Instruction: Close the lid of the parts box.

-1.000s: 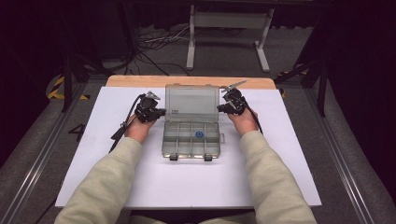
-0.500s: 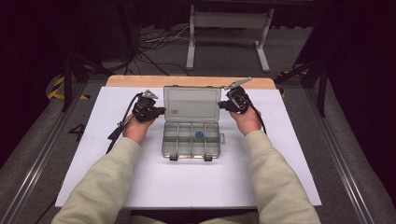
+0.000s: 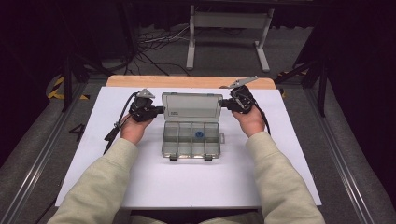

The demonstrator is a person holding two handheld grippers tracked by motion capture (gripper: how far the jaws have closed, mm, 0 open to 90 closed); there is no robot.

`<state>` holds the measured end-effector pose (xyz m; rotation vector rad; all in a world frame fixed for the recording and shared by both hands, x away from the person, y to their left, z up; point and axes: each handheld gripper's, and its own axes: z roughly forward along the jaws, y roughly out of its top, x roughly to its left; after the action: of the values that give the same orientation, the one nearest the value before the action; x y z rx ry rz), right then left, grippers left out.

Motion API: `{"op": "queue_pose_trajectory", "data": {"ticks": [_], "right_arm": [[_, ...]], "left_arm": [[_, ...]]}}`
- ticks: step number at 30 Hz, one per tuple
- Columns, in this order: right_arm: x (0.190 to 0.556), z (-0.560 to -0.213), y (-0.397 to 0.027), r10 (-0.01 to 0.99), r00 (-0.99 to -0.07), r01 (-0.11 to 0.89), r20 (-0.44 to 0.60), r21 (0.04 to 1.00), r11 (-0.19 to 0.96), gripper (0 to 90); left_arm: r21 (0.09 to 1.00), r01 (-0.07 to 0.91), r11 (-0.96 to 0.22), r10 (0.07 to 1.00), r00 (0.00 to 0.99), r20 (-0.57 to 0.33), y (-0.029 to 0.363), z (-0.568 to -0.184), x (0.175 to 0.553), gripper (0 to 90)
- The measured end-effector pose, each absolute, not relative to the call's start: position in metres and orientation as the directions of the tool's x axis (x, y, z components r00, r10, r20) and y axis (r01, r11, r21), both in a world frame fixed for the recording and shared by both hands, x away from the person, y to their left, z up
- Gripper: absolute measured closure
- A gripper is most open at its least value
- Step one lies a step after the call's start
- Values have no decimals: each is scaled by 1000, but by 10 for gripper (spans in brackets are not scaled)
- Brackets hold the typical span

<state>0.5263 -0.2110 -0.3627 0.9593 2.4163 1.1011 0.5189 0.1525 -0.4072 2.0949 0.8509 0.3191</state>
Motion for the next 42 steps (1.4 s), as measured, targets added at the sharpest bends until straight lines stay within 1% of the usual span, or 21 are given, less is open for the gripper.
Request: {"op": "queue_pose_trajectory", "data": {"ticks": [17,30,42], "right_arm": [[503,-347,-211,654,-757,403,-7,783,474,894],[491,-346,-212,631,-776,389,6,792,470,893],[473,-344,-212,596,-803,370,19,799,474,893]], "left_arm": [[813,418,-406,643,763,-71,157,-392,500,892],[819,408,-403,626,776,-79,160,-385,489,890],[828,383,-410,590,803,-79,159,-379,474,890]]}}
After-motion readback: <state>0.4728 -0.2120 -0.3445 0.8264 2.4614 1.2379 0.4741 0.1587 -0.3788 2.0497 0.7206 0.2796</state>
